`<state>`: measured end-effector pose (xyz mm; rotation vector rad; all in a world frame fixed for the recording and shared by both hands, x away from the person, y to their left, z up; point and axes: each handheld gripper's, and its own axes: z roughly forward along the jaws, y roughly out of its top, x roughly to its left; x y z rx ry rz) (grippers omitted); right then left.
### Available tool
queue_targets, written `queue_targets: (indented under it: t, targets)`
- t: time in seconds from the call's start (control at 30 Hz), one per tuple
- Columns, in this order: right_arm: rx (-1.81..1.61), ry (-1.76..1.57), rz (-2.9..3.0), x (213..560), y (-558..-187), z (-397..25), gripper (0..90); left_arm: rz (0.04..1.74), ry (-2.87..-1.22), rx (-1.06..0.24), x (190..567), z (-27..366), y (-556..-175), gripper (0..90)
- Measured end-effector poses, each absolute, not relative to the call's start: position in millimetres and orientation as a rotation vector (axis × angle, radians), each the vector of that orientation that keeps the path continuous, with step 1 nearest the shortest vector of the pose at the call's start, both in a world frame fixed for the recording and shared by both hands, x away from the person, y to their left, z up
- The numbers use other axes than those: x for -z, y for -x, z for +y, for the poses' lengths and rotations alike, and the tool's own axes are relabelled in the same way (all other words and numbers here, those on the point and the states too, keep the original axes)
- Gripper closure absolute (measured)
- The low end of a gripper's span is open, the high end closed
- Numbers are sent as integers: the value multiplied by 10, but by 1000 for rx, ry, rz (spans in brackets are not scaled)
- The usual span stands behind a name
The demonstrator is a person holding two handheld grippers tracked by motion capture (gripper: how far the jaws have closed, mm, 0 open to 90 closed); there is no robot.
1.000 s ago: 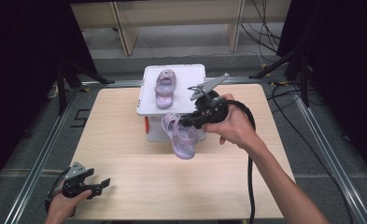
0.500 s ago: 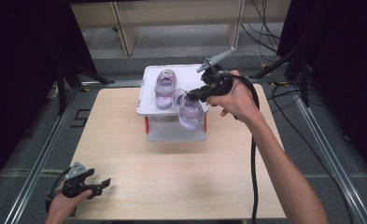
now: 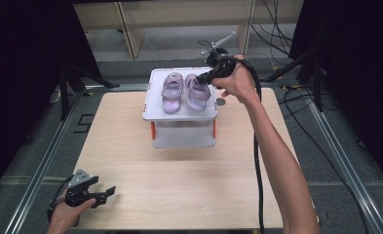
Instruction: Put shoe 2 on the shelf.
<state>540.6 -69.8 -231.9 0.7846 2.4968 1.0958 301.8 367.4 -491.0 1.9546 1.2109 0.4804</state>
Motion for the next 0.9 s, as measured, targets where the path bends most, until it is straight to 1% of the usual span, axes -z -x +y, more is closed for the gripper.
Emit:
queue_targets:
  t: [0.2, 0.57, 0.6, 0.63, 0.67, 0.7, 0.8, 0.9]
  targets:
    - [-1045, -792, 2488, 2435, -5648, -618, 841, 1212, -1962, -474, 4911, 3669, -3020, 161]
    - [-965, -739, 2458, 2535, -5790, -473, 838, 1211, -1962, -480, 4910, 3666, -3021, 161]
    - [-945, -736, 2460, 2557, -5797, -455, 837, 1187, -1988, -495, 4906, 3680, -3031, 161]
    - [-927, -722, 2451, 2586, -5809, -440, 836, 1196, -1969, -477, 4909, 3665, -3024, 161]
    - [-941, -716, 2454, 2605, -5804, -422, 832, 1200, -1987, -488, 4905, 3673, -3022, 160]
    - [-920, -702, 2468, 2606, -5791, -403, 828, 1183, -1960, -477, 4908, 3662, -3023, 161]
    - [-892, -720, 2482, 2637, -5745, -336, 805, 1204, -1965, -483, 4906, 3665, -3017, 160]
    - [-894, -722, 2486, 2668, -5734, -304, 764, 1201, -1964, -484, 4901, 3660, -3014, 160]
